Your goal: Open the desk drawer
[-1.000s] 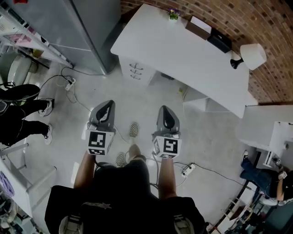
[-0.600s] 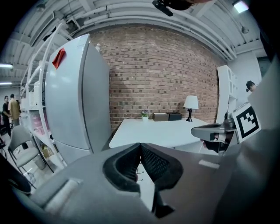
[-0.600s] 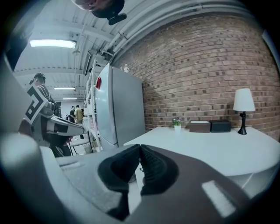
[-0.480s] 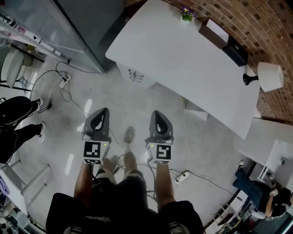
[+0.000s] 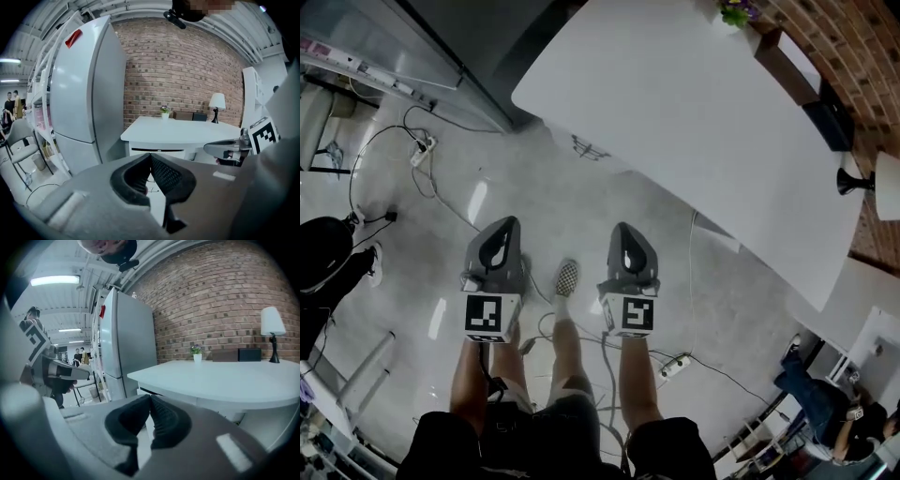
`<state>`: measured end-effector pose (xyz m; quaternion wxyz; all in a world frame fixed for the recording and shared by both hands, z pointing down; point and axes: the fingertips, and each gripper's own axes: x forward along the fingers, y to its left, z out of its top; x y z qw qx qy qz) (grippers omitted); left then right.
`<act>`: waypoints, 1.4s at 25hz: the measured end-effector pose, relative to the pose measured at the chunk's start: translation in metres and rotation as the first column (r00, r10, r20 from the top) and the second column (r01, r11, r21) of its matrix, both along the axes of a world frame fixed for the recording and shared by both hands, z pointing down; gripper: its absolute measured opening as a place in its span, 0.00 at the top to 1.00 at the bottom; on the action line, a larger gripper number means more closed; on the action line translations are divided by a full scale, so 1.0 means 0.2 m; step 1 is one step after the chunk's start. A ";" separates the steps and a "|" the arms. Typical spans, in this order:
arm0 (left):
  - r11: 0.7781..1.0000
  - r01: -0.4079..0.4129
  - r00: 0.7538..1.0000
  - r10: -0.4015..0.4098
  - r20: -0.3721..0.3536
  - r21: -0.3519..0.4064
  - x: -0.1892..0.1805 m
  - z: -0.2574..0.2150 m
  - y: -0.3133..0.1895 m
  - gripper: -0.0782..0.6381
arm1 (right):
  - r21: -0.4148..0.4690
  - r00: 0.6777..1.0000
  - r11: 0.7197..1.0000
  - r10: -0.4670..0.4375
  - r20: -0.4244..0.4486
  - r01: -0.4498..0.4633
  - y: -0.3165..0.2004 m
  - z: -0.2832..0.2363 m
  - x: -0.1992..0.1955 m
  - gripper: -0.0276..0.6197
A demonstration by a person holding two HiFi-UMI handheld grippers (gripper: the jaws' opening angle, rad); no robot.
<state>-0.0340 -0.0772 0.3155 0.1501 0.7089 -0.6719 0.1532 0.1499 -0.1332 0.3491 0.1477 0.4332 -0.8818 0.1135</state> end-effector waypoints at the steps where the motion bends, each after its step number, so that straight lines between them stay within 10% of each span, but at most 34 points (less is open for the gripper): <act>1: 1.000 -0.005 1.000 0.005 0.002 0.002 -0.02 0.06 -0.02 0.88 | 0.003 1.000 1.000 0.006 0.000 -0.006 -0.02 0.06 -0.02 0.95; 35: 0.986 -0.127 0.992 0.123 -0.041 -0.111 -0.25 2.38 -0.22 0.88 | 0.013 0.936 0.995 -0.090 -0.339 0.100 -0.34 2.35 -0.42 0.95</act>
